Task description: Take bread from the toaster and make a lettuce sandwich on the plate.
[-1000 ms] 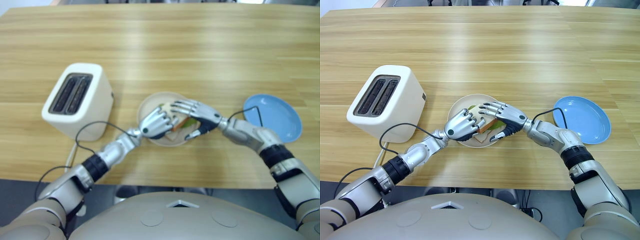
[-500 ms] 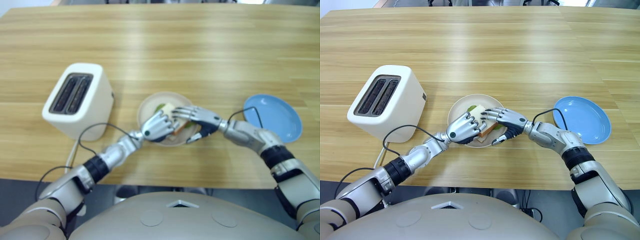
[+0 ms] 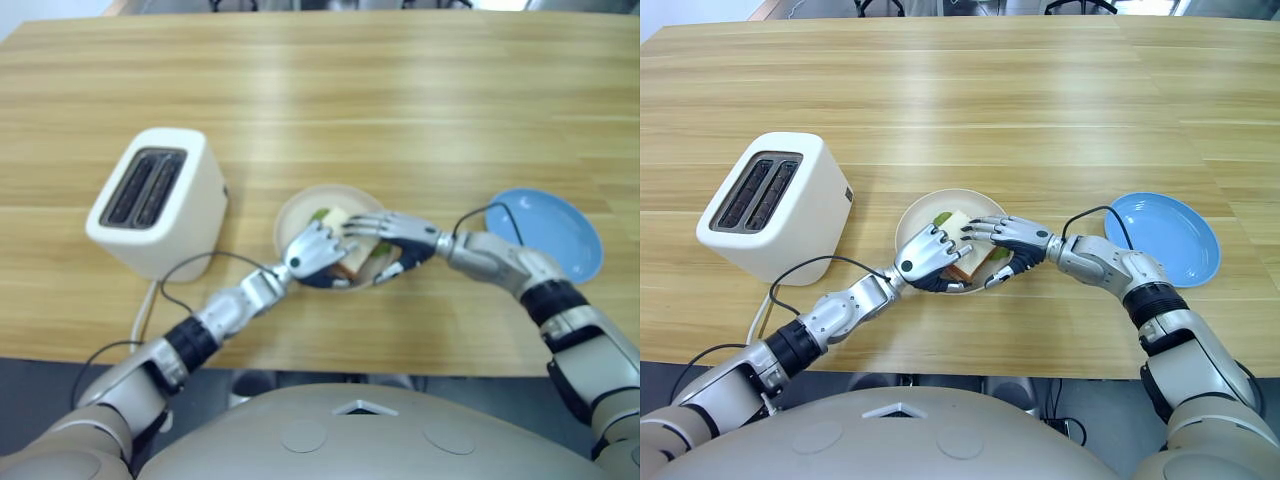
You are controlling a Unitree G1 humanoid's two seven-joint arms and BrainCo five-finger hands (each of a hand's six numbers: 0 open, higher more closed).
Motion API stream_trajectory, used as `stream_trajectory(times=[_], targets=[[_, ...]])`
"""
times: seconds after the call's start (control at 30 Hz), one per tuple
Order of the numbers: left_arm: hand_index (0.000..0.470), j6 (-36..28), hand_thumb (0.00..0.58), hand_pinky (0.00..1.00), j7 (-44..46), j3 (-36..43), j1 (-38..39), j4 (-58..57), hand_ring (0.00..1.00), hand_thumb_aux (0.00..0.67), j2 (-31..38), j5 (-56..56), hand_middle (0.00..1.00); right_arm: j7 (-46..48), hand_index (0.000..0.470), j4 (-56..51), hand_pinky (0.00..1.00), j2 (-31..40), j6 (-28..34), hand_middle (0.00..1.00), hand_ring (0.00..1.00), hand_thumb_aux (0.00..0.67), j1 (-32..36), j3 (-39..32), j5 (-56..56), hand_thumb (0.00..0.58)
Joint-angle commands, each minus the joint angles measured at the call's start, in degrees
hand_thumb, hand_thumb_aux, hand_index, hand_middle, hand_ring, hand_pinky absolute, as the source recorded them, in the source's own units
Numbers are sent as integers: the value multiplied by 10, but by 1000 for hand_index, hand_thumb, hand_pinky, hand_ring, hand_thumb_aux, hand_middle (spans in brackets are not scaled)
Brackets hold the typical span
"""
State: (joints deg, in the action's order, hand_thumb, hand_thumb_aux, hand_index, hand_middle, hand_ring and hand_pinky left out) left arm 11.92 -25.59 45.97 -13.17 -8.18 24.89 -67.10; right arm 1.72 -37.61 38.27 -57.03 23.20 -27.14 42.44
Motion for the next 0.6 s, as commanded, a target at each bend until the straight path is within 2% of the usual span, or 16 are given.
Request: stream_trajectory(times=[0.03, 0.07, 0.1, 0.17, 0.2, 0.23, 0.3, 0.33, 0.5, 0.6], targets=[[0, 54, 0, 902, 126, -49, 28, 109, 902, 0, 32, 146, 902, 26, 0, -37, 0, -10, 0, 0, 0, 0, -4, -38, 27, 0], [0, 58, 0, 831, 164, -72, 39, 153, 831, 0, 43, 199, 831, 25, 0, -44, 0, -13, -1, 0, 0, 0, -3, -40, 29, 0], [0, 63, 0, 804, 196, -93, 47, 189, 804, 0, 54, 250, 804, 23, 0, -46, 0, -15, 0, 0, 0, 0, -5, -41, 30, 0], [0, 66, 0, 804, 244, -128, 59, 236, 804, 0, 66, 321, 804, 20, 0, -49, 0, -16, 1, 0, 0, 0, -7, -41, 32, 0], [0, 63, 0, 690, 264, -148, 65, 255, 690, 0, 72, 356, 690, 18, 0, -48, 0, -17, 1, 0, 0, 0, -8, -41, 32, 0], [0, 60, 0, 635, 275, -177, 71, 274, 635, 0, 76, 386, 635, 15, 0, -45, 0, -17, 0, 0, 0, 0, -9, -39, 32, 0], [0, 51, 0, 424, 294, -234, 81, 294, 424, 0, 81, 441, 424, 9, 0, -30, 0, -15, -3, 0, 0, 0, -13, -33, 28, 0], [0, 49, 0, 0, 300, -268, 88, 297, 0, 0, 81, 477, 0, 1, 0, -12, 0, -11, -7, 0, 0, 0, -18, -23, 22, 0], [0, 42, 0, 0, 331, -373, 127, 298, 0, 0, 72, 581, 0, -31, 0, 61, 0, 10, -22, 0, 0, 0, -50, 32, -25, 0], [0, 64, 0, 0, 340, -414, 165, 287, 0, 0, 78, 594, 0, -41, 0, 105, 0, 25, -35, 0, 0, 0, -83, 75, -84, 0]])
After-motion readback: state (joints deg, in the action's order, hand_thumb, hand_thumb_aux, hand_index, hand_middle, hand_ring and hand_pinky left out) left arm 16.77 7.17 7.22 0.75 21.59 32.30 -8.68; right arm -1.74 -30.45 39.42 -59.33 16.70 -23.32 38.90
